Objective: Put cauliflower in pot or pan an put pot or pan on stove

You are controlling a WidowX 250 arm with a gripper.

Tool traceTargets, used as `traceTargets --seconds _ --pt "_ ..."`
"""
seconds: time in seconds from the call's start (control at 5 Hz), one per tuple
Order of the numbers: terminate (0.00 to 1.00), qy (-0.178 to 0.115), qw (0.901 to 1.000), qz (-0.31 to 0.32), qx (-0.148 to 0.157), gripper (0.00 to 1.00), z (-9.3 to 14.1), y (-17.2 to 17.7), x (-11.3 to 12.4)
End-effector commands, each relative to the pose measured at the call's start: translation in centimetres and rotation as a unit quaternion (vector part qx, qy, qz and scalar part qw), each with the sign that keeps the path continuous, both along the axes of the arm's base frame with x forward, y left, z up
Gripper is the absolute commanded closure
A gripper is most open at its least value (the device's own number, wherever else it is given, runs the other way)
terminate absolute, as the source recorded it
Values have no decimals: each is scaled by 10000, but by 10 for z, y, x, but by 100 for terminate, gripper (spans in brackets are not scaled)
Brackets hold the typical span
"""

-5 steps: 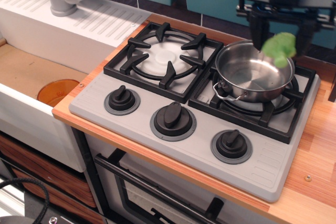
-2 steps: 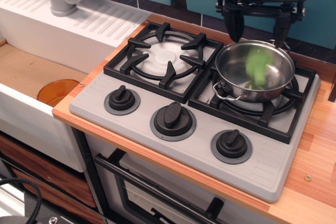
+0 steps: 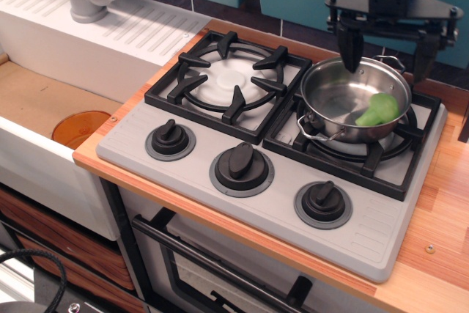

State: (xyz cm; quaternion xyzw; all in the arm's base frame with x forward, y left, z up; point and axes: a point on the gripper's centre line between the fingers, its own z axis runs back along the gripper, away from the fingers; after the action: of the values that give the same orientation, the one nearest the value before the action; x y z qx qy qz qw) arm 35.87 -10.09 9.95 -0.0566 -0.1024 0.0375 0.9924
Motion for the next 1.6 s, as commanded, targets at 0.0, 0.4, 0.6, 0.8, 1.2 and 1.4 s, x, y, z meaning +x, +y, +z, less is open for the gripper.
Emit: traceTargets --seconds 0.0,0.4,0.6,0.8,1.2,1.4 --pt "0 -39 9992 -213 322 0 69 32 12" --pt "0 -106 9985 -312 436 0 65 62 16" --pt "0 -227 9985 -320 370 0 46 75 14" --pt "0 -382 9985 -296 275 0 26 79 9" --pt "0 -678 9972 -247 178 0 -9 73 0" --pt "0 -799 9964 -239 118 0 -23 70 -1"
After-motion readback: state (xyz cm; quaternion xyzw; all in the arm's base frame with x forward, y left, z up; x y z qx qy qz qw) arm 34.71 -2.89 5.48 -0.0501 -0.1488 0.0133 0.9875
